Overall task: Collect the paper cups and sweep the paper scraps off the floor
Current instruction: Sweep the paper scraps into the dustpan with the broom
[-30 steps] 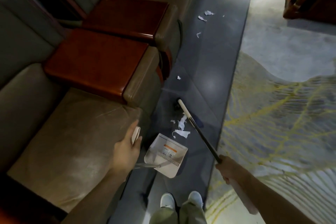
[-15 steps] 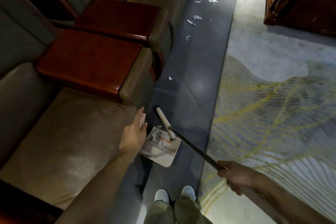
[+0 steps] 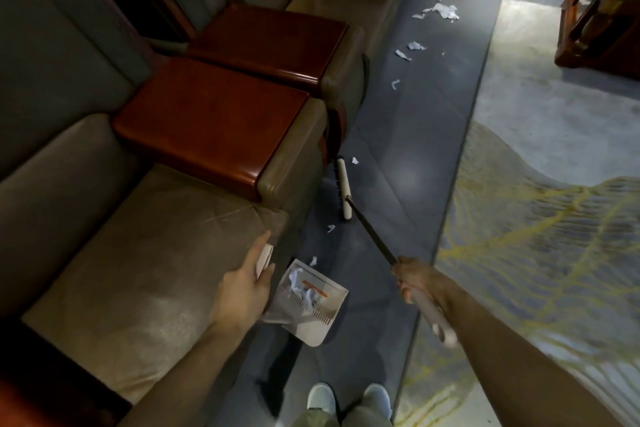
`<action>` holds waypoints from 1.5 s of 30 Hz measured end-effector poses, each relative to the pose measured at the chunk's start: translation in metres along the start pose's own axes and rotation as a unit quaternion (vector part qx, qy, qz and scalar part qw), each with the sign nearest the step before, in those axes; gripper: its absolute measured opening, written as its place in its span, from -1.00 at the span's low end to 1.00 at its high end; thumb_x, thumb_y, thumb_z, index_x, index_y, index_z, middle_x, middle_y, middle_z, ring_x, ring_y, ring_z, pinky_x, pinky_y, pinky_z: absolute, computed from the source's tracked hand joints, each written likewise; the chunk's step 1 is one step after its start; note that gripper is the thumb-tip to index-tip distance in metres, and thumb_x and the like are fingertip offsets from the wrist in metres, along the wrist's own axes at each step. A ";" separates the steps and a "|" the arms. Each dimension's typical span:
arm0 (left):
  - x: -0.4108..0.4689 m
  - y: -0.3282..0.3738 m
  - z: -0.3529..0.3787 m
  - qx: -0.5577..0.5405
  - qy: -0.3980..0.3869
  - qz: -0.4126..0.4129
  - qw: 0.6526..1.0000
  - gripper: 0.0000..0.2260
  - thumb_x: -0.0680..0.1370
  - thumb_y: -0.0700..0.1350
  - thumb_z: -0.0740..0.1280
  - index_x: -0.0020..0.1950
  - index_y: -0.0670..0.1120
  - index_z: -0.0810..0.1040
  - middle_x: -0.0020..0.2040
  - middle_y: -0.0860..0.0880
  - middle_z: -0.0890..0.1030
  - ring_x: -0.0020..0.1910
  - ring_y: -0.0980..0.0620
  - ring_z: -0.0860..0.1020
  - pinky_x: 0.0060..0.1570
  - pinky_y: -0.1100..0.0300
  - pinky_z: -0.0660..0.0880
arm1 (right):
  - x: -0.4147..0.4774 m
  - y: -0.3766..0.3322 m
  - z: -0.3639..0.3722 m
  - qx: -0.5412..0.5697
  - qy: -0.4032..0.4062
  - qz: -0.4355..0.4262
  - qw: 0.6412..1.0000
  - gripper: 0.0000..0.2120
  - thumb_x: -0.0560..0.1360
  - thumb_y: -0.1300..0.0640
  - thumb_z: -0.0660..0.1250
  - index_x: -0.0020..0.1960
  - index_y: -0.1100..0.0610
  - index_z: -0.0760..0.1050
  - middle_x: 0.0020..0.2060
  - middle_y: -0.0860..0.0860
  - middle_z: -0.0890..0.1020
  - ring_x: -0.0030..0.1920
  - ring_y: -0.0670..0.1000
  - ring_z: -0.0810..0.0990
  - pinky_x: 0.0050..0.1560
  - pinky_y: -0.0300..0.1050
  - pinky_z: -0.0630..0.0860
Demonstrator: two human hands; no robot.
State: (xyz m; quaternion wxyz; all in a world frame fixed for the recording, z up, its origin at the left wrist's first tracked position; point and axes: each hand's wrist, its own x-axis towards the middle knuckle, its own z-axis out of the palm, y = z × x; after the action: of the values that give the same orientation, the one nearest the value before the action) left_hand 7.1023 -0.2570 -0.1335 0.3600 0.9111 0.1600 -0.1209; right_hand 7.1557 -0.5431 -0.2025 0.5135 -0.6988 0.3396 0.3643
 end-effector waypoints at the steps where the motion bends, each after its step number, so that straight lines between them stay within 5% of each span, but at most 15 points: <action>1: 0.008 -0.001 -0.003 -0.005 0.004 0.002 1.000 -0.48 0.60 -0.03 0.23 0.46 0.33 0.12 0.15 -0.15 0.59 0.01 -0.13 0.60 0.08 -0.08 0.55 | 0.009 -0.001 0.007 -0.001 -0.007 -0.002 1.000 -0.79 0.58 0.32 0.08 -0.21 0.19 0.34 -0.48 0.09 0.32 -0.71 -0.07 0.26 -0.63 -0.38 0.22; 7: 0.042 0.000 -0.023 -0.013 0.001 -0.010 1.000 -0.51 0.60 -0.04 0.24 0.45 0.33 0.18 0.21 -0.11 0.56 0.01 -0.12 0.60 0.10 -0.04 0.55 | -0.007 0.029 0.024 -0.020 -0.092 0.024 0.995 -0.73 0.58 0.30 0.19 -0.30 0.21 0.38 -0.62 0.04 0.40 -0.65 -0.06 0.36 -0.59 -0.26 0.31; 12: 0.050 0.013 -0.020 -0.031 -0.043 0.008 0.999 -0.53 0.59 -0.05 0.25 0.43 0.30 0.22 0.29 -0.12 0.51 0.17 -0.14 0.54 0.23 0.00 0.46 | -0.054 0.056 0.002 -0.018 -0.166 0.095 0.981 -0.91 0.58 0.30 0.20 -0.11 0.24 0.40 -0.63 0.06 0.43 -0.67 -0.05 0.39 -0.59 -0.28 0.33; 18: 0.048 0.035 -0.016 -0.037 -0.058 0.045 0.997 -0.53 0.59 -0.10 0.26 0.45 0.21 0.24 0.39 -0.06 0.43 0.33 -0.09 0.43 0.32 0.06 0.35 | -0.077 0.039 -0.044 0.101 -0.101 0.128 0.981 -0.87 0.60 0.30 0.09 -0.04 0.13 0.35 -0.60 0.05 0.34 -0.69 -0.09 0.28 -0.64 -0.39 0.24; 23: 0.067 0.074 -0.005 -0.009 -0.025 0.068 0.997 -0.53 0.59 -0.05 0.26 0.45 0.23 0.22 0.25 -0.14 0.53 0.12 -0.12 0.57 0.14 -0.03 0.52 | -0.068 -0.010 -0.086 0.136 -0.043 0.088 0.986 -0.86 0.60 0.31 0.07 -0.05 0.11 0.30 -0.59 0.02 0.28 -0.71 -0.12 0.23 -0.65 -0.44 0.18; 28: 0.114 0.123 0.007 -0.007 -0.009 0.099 0.995 -0.52 0.59 -0.07 0.26 0.46 0.20 0.21 0.32 -0.13 0.49 0.15 -0.15 0.56 0.15 -0.04 0.51 | -0.028 -0.067 -0.129 -0.058 0.021 0.013 0.998 -0.91 0.57 0.31 0.11 -0.01 0.25 0.39 -0.57 0.09 0.36 -0.70 -0.04 0.31 -0.65 -0.32 0.27; 32: 0.168 0.164 0.023 -0.020 0.006 0.081 0.996 -0.52 0.59 -0.06 0.26 0.45 0.23 0.22 0.33 -0.12 0.48 0.18 -0.15 0.53 0.19 -0.08 0.48 | 0.024 -0.132 -0.163 -0.214 0.054 -0.029 0.975 -0.85 0.52 0.30 0.17 -0.18 0.28 0.48 -0.56 0.10 0.47 -0.58 0.04 0.45 -0.45 -0.16 0.41; 36: 0.228 0.207 0.040 -0.019 0.018 0.059 0.998 -0.53 0.60 -0.06 0.24 0.45 0.27 0.21 0.19 -0.12 0.57 -0.01 -0.08 0.60 0.05 0.03 0.54 | 0.081 -0.201 -0.192 -0.279 0.065 -0.021 0.958 -0.71 0.53 0.29 0.17 -0.37 0.22 0.44 -0.64 0.03 0.49 -0.60 -0.03 0.48 -0.57 -0.31 0.34; 39: 0.272 0.231 0.054 -0.011 0.018 0.029 0.999 -0.52 0.60 -0.05 0.24 0.46 0.27 0.19 0.13 -0.16 0.59 -0.05 -0.12 0.60 0.02 -0.01 0.56 | 0.127 -0.249 -0.203 -0.363 0.053 -0.037 0.930 -0.83 0.50 0.29 0.23 -0.04 0.34 0.58 -0.19 0.14 0.69 -0.12 0.11 0.66 -0.32 -0.21 0.49; 42: 0.308 0.244 0.066 -0.012 0.017 0.011 1.000 -0.51 0.60 -0.07 0.24 0.47 0.26 0.18 0.22 -0.16 0.54 0.06 -0.17 0.58 0.08 0.05 0.51 | 0.164 -0.274 -0.202 -0.414 0.066 -0.048 0.907 -0.65 0.53 0.23 0.27 0.29 0.29 0.47 0.23 0.17 0.56 0.24 0.12 0.54 0.11 -0.11 0.48; 45: 0.331 0.258 0.074 -0.017 0.026 0.010 0.999 -0.51 0.59 -0.08 0.26 0.46 0.22 0.22 0.31 -0.08 0.50 0.16 -0.11 0.53 0.15 0.08 0.44 | 0.189 -0.272 -0.195 -0.429 0.012 -0.017 0.903 -0.65 0.54 0.22 0.25 0.31 0.27 0.44 0.21 0.18 0.57 0.20 0.13 0.57 -0.14 -0.17 0.51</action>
State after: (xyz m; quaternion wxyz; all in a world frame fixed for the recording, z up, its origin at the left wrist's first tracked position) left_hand 7.4971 -0.4189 -0.1382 0.3727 0.9092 0.1618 -0.0907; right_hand 7.5129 -0.6843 -0.1960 0.1657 -0.8615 0.1449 0.4576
